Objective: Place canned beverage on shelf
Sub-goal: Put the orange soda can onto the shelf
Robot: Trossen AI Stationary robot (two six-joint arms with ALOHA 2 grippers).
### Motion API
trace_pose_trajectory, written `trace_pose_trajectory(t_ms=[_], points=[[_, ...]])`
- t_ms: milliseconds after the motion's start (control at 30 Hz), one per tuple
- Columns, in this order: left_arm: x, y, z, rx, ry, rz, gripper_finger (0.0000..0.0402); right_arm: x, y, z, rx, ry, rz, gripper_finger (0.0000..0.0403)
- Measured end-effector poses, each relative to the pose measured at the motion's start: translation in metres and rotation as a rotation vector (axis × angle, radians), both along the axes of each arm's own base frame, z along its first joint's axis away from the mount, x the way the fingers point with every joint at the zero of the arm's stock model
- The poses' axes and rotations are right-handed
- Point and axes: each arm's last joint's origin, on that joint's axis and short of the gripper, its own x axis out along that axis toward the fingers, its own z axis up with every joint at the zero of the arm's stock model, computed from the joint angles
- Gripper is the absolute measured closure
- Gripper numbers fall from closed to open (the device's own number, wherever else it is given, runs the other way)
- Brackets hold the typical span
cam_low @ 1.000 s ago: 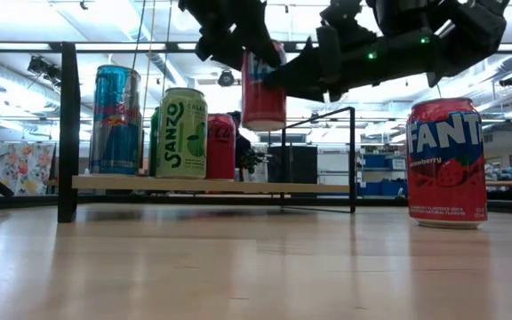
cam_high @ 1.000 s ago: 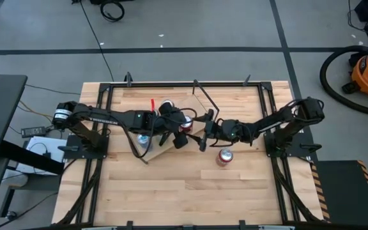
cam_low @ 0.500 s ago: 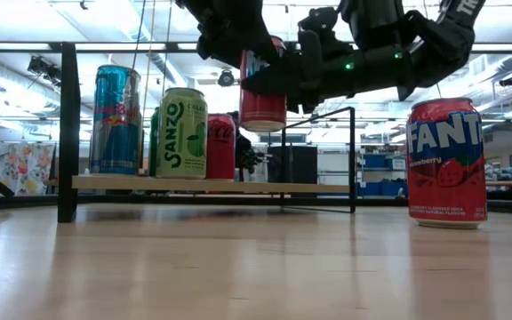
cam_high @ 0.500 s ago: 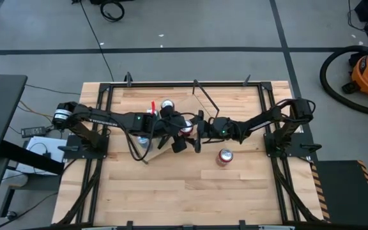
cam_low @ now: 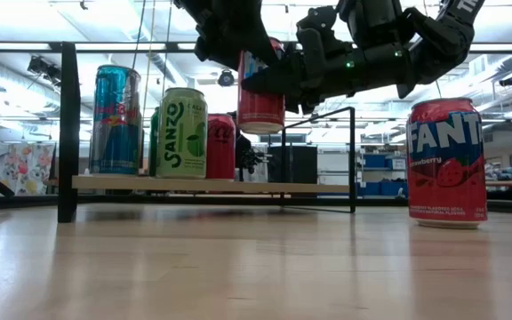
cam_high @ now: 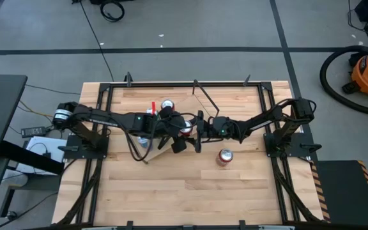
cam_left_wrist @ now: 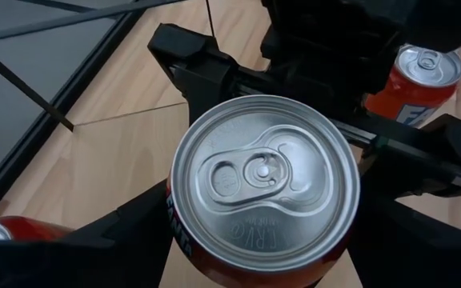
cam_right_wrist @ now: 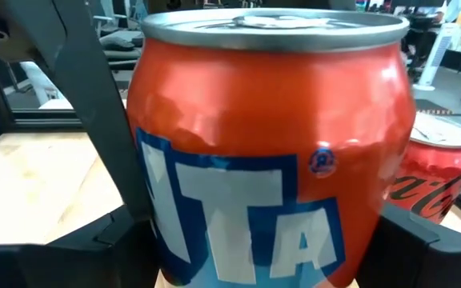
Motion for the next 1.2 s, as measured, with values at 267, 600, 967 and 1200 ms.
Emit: trace_pose_trajectory(t_ms=[267, 600, 967, 1200], points=[[0.0, 0.0, -0.001, 0.013, 0.013, -0.007, 0.0034, 0.0, -0.006, -0.003, 0.024, 0.012, 0.028, 0.0086], [-0.007, 0.0, -0.001, 0.076, 0.073, 0.005, 0.0004, 0.0, -0.009, -0.003, -0.017, -0.002, -0.013, 0.0086], [-0.048, -0.013, 0.024, 0.151, 0.122, 0.029, 0.0009, 0.0, -0.014, -0.003, -0.026, 0.001, -0.024, 0.0082], [-0.066, -0.038, 0.031, 0.207, 0.117, 0.032, 0.0015, 0.008, -0.025, -0.015, -0.034, 0.003, -0.049, 0.0081]])
